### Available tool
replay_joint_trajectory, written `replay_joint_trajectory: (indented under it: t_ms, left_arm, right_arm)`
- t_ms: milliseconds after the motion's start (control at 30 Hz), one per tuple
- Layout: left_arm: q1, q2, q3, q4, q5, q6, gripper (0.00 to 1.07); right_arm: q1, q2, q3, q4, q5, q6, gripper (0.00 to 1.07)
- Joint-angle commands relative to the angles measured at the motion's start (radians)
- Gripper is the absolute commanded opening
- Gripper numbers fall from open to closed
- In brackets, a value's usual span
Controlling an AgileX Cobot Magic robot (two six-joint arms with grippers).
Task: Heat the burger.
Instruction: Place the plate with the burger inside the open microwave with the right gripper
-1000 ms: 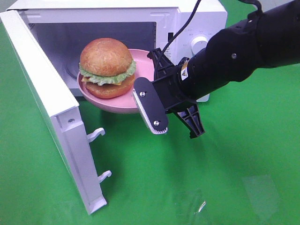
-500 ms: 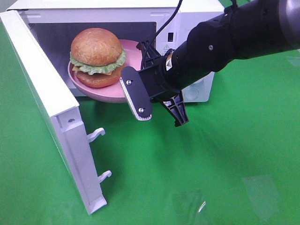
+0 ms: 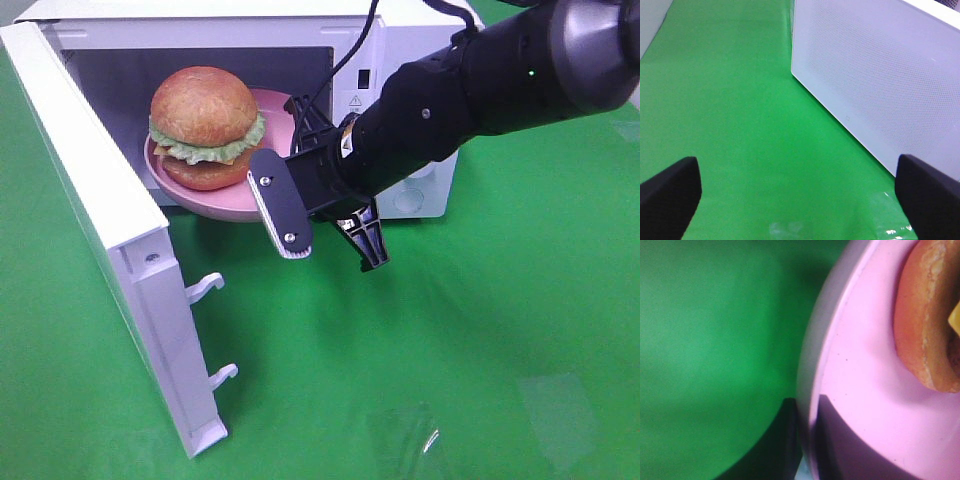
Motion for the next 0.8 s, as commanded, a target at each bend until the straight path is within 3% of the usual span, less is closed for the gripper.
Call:
replay_joint_trajectory:
  t_ms: [33, 800]
  left_arm:
    - [-0.003, -0.011, 0.002, -0.004, -0.013, 0.002, 1.00]
    - [-0.003, -0.011, 0.002, -0.004, -0.013, 0.002, 1.00]
  right_arm:
    - [-0.014, -0.001, -0.036, 0.011, -0.049, 0.055, 0.01]
    - [-0.014, 0.128, -0.213, 0.011, -0.019, 0.114, 0.02]
